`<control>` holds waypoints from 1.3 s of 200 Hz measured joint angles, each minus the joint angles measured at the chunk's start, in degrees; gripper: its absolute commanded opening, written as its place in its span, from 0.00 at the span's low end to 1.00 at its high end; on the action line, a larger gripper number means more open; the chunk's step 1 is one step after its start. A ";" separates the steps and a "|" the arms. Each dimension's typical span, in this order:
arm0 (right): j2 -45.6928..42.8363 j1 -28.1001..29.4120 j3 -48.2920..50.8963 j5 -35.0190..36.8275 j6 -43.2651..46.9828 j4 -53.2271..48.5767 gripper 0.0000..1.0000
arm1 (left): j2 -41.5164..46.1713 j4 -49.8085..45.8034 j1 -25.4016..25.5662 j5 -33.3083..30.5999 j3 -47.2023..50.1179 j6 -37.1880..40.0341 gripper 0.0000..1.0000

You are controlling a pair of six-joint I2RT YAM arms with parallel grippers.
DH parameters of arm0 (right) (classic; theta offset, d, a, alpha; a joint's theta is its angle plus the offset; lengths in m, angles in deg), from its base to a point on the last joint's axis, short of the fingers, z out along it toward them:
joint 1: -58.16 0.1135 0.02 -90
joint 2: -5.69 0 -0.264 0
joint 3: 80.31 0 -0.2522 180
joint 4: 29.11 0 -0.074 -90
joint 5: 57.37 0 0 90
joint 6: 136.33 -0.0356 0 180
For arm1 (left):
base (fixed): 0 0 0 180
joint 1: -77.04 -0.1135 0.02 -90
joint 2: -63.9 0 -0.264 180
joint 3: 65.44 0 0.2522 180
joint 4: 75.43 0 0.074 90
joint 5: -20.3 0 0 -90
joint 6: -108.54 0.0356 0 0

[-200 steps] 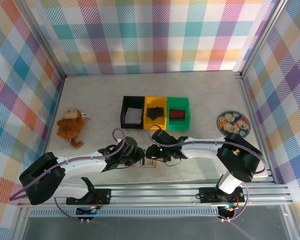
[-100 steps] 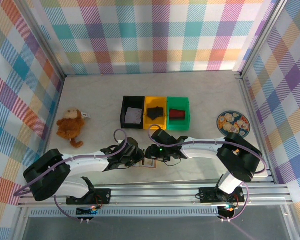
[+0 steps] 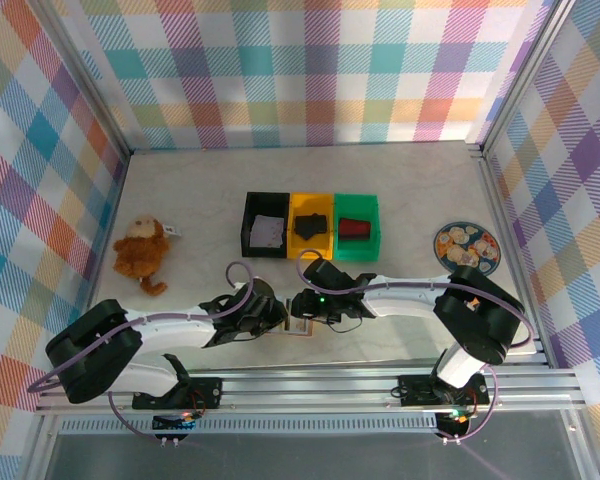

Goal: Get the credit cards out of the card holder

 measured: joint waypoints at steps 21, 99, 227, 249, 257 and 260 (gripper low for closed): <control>0.00 0.00 0.02 0.00 -0.02 0.00 0.49 | 0.57 0.90 0.02 -0.07 0.66 -0.02 0.05; 0.02 0.00 0.02 -0.04 -0.24 0.26 0.49 | 2.19 0.87 0.11 -0.42 1.44 -0.20 0.00; 0.35 0.00 0.24 -0.28 -1.07 1.40 0.49 | 10.01 -6.86 0.28 -3.80 2.34 0.28 0.00; 0.35 0.00 0.24 -0.28 -1.07 1.40 0.49 | 11.19 -8.07 0.42 -4.50 2.36 0.46 0.00; 0.35 0.00 0.24 -0.28 -1.07 1.40 0.49 | 11.52 -8.35 0.42 -4.72 2.40 0.46 0.00; 0.35 0.00 0.24 -0.28 -1.07 1.40 0.49 | 11.63 -8.39 0.42 -4.83 2.45 0.46 0.00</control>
